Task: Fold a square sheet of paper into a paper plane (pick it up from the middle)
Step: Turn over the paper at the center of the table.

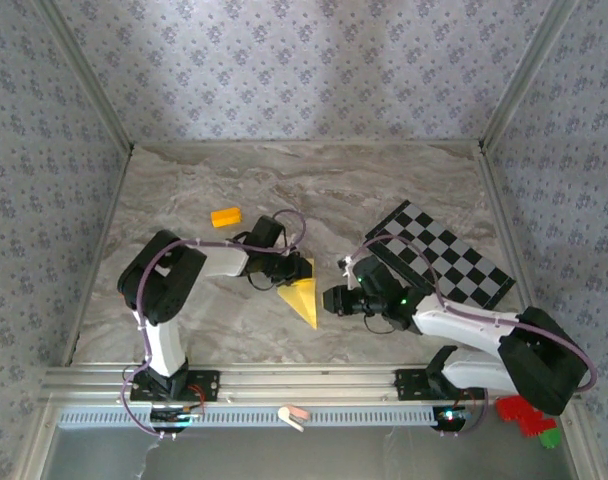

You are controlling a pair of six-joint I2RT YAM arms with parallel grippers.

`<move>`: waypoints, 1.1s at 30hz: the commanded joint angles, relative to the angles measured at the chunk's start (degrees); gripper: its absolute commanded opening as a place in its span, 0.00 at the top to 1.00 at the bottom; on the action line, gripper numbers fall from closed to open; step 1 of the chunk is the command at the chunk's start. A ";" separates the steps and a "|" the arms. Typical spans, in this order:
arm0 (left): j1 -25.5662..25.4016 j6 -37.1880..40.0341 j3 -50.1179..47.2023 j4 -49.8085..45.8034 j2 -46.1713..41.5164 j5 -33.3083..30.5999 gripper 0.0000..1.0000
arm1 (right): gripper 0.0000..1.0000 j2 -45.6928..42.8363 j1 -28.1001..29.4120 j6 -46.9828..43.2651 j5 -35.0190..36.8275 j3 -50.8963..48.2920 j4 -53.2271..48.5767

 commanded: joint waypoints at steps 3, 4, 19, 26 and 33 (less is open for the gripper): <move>1.49 0.75 2.81 -5.02 -6.84 -2.07 0.74 | 0.66 2.45 -0.58 0.66 3.04 2.36 0.77; 2.33 0.69 2.33 -5.13 -7.80 -2.09 0.73 | 0.64 3.77 -0.32 0.35 2.54 2.98 1.43; 10.74 3.59 -4.89 -9.56 -17.23 -2.63 0.71 | 0.59 23.05 4.45 -6.71 1.98 16.17 -0.85; 11.16 4.56 -5.74 -10.29 -17.98 -2.73 0.72 | 0.74 26.99 4.85 -8.70 3.24 18.73 -2.12; 12.33 5.18 -7.30 -11.38 -21.95 -3.05 0.72 | 1.00 22.30 3.81 -10.70 9.53 20.31 -11.22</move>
